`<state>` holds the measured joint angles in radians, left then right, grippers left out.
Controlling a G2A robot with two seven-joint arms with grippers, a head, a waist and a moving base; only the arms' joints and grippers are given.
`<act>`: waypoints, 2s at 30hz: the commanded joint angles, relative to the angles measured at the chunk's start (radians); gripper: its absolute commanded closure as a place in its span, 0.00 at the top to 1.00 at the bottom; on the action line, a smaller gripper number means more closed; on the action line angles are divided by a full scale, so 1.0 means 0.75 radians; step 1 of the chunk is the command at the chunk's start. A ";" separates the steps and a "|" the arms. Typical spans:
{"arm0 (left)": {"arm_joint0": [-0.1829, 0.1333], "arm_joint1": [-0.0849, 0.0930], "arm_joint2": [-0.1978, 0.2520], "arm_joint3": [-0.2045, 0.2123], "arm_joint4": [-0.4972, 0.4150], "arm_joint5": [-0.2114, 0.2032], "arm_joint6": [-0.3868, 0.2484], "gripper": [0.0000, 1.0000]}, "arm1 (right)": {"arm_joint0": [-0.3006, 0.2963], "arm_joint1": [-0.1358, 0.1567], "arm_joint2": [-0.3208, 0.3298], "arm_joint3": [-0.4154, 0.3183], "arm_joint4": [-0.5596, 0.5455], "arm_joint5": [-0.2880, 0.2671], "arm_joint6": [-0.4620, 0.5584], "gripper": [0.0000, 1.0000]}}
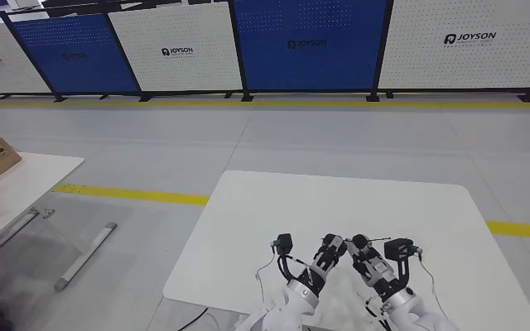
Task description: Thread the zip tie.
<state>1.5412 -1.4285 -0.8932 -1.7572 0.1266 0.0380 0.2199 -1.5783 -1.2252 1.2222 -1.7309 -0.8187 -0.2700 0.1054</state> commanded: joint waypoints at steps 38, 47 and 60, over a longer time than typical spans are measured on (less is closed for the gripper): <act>-0.016 -0.004 0.023 0.021 0.053 0.033 0.003 0.00 | 0.008 -0.002 -0.016 -0.003 -0.047 0.030 0.003 0.00; -0.022 -0.007 0.024 0.027 0.048 0.027 0.012 0.00 | 0.011 -0.003 -0.017 -0.002 -0.046 0.033 0.008 0.00; -0.024 -0.006 0.027 0.033 0.074 0.018 0.007 0.15 | 0.019 -0.004 -0.020 0.010 -0.046 0.040 0.018 0.00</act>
<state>1.5231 -1.4334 -0.8729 -1.7322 0.1770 0.0526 0.2232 -1.5644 -1.2279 1.2075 -1.7232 -0.8526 -0.2404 0.1191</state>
